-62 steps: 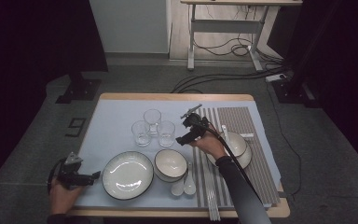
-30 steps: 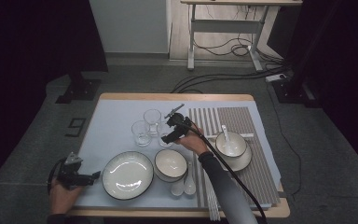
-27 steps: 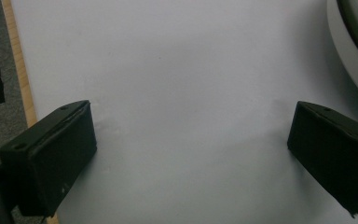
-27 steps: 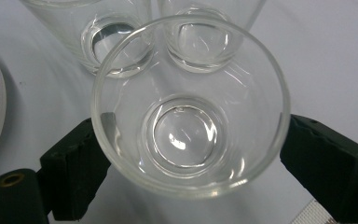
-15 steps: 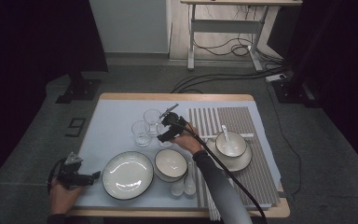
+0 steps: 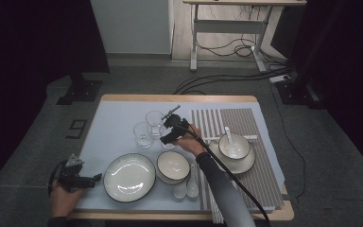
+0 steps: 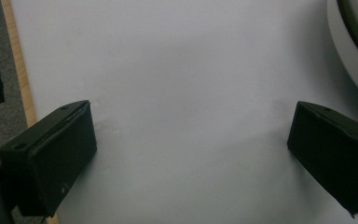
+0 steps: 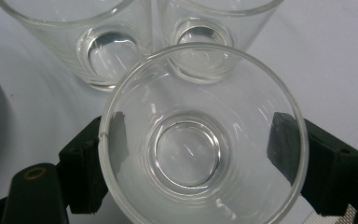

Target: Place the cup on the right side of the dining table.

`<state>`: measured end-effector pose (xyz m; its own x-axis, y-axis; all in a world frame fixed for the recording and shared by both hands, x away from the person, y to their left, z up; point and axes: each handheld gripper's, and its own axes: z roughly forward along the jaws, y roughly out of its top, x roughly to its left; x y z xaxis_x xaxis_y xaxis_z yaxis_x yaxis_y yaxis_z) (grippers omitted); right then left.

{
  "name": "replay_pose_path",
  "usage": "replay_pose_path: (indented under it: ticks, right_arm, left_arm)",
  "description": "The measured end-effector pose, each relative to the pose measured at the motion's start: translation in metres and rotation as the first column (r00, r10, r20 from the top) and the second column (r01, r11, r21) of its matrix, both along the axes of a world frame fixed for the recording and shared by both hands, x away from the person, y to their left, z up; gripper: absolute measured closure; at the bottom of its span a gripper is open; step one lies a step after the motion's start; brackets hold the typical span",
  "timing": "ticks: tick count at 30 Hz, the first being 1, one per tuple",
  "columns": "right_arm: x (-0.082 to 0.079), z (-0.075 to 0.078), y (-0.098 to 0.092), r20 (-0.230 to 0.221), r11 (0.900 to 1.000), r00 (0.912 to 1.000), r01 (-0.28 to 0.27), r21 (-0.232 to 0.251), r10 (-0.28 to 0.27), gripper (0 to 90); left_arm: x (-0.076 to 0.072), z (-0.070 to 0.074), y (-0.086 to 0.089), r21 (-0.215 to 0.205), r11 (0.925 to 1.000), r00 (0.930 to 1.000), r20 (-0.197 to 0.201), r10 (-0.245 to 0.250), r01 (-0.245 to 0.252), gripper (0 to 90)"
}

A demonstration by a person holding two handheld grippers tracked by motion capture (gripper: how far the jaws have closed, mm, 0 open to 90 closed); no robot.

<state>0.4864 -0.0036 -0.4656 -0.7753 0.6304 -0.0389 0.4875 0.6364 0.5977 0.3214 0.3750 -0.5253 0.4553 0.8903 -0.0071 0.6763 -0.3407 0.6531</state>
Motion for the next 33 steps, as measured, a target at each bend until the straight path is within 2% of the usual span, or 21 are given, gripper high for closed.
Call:
replay_pose_path:
  ticks: [3, 19, 33]
  right_arm:
    - [0.0, 0.002, -0.002, 0.0, 1.0, 1.0, 0.003, -0.016, -0.003, 17.6]
    - [-0.003, 0.028, -0.024, 0.028, 0.999, 0.9982, 0.053, -0.013, -0.052, 17.6]
    - [0.004, 0.045, -0.051, 0.054, 0.99, 0.9886, 0.142, -0.017, -0.14, 17.6]
  left_arm:
    - [0.0, 0.0, 0.0, 0.0, 1.0, 1.0, 0.0, 0.0, 0.0, 0.9]
    - [0.0, 0.0, 0.0, 0.001, 1.0, 1.0, 0.0, 0.0, 0.0, 0.9]
    - [0.0, 0.0, 0.0, 0.001, 1.0, 1.0, 0.0, 0.0, 0.0, 0.9]
